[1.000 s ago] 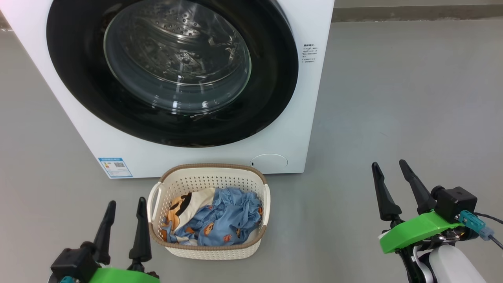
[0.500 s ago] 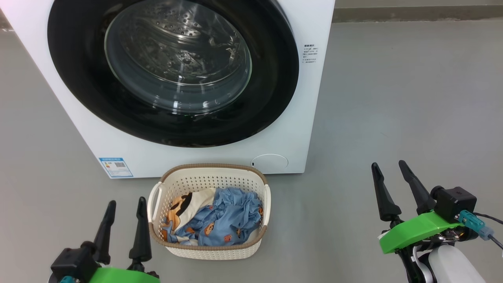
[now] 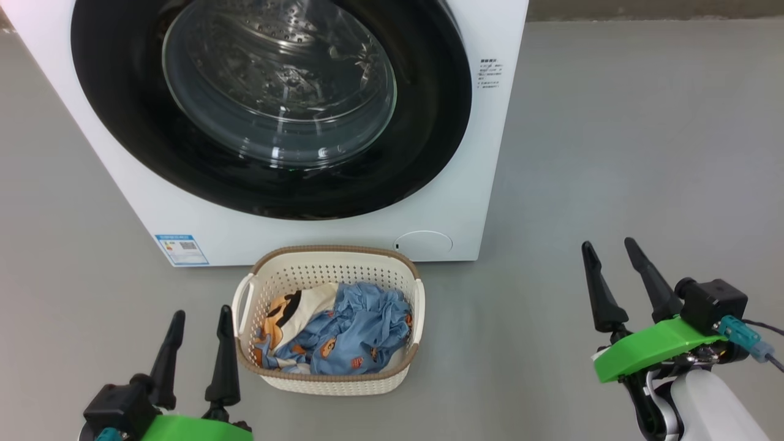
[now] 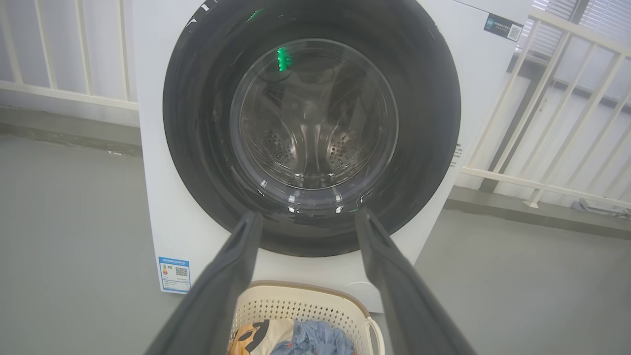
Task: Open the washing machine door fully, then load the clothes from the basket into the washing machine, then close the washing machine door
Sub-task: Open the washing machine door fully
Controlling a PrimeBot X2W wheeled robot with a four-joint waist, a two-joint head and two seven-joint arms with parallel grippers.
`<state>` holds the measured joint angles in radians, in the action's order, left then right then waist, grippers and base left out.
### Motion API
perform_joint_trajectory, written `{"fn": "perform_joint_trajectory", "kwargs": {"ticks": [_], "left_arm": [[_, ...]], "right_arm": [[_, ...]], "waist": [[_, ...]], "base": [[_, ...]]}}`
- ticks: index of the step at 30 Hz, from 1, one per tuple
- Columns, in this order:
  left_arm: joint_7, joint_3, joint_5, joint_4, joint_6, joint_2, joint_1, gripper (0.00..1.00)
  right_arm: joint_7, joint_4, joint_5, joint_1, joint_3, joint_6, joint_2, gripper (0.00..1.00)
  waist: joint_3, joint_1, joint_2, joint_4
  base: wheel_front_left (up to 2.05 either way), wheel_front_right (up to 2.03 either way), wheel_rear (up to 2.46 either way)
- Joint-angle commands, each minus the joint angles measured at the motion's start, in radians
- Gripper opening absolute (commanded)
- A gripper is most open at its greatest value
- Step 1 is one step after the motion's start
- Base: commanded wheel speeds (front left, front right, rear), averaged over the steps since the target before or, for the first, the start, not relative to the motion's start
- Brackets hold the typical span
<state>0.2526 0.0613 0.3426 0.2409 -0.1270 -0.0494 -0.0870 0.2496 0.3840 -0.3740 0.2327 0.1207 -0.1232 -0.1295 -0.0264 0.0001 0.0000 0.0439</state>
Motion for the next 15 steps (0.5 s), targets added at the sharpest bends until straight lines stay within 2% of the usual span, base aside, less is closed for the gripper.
{"fn": "perform_joint_trajectory", "kwargs": {"ticks": [1,9,10,11,13,14,15], "left_arm": [[0.009,-0.026,0.009,-0.022,-0.004,-0.010,-0.048,1.00],[0.009,-0.012,0.015,-0.031,-0.004,-0.009,-0.063,1.00],[0.009,-0.009,0.014,-0.037,-0.004,-0.010,-0.066,1.00],[0.009,-0.006,0.016,-0.047,-0.004,-0.010,-0.070,1.00],[0.009,0.001,0.021,-0.061,-0.004,-0.011,-0.072,1.00],[0.009,0.004,0.023,-0.066,-0.004,-0.012,-0.074,1.00],[0.009,0.007,0.025,-0.070,-0.004,-0.013,-0.075,1.00]], "right_arm": [[0.012,-0.019,-0.010,0.046,0.013,-0.008,-0.013,1.00],[0.012,-0.007,-0.029,0.104,-0.006,-0.008,-0.035,1.00],[0.012,-0.004,-0.034,0.112,-0.009,-0.008,-0.039,0.89],[0.012,0.000,-0.040,0.122,-0.011,-0.008,-0.044,0.65],[0.012,0.007,-0.054,0.142,-0.018,-0.008,-0.054,0.28],[0.012,0.011,-0.061,0.152,-0.023,-0.008,-0.060,0.05],[0.012,0.015,-0.069,0.162,-0.027,-0.008,-0.065,0.00]], "waist": [[-0.010,0.0000,0.0000,0.005],[-0.042,0.0000,0.0000,0.022],[-0.047,0.0000,0.0000,0.025],[-0.051,0.0000,0.0000,0.029],[-0.059,0.0000,0.0000,0.035],[-0.063,0.0000,0.0000,0.039],[-0.066,0.0000,0.0000,0.042]], "base": [[0.00,0.00,0.00],[0.00,0.00,0.00],[0.00,0.00,0.00],[0.00,0.00,0.00],[0.00,0.00,0.00],[0.00,0.00,0.00],[0.00,0.00,0.00]]}}
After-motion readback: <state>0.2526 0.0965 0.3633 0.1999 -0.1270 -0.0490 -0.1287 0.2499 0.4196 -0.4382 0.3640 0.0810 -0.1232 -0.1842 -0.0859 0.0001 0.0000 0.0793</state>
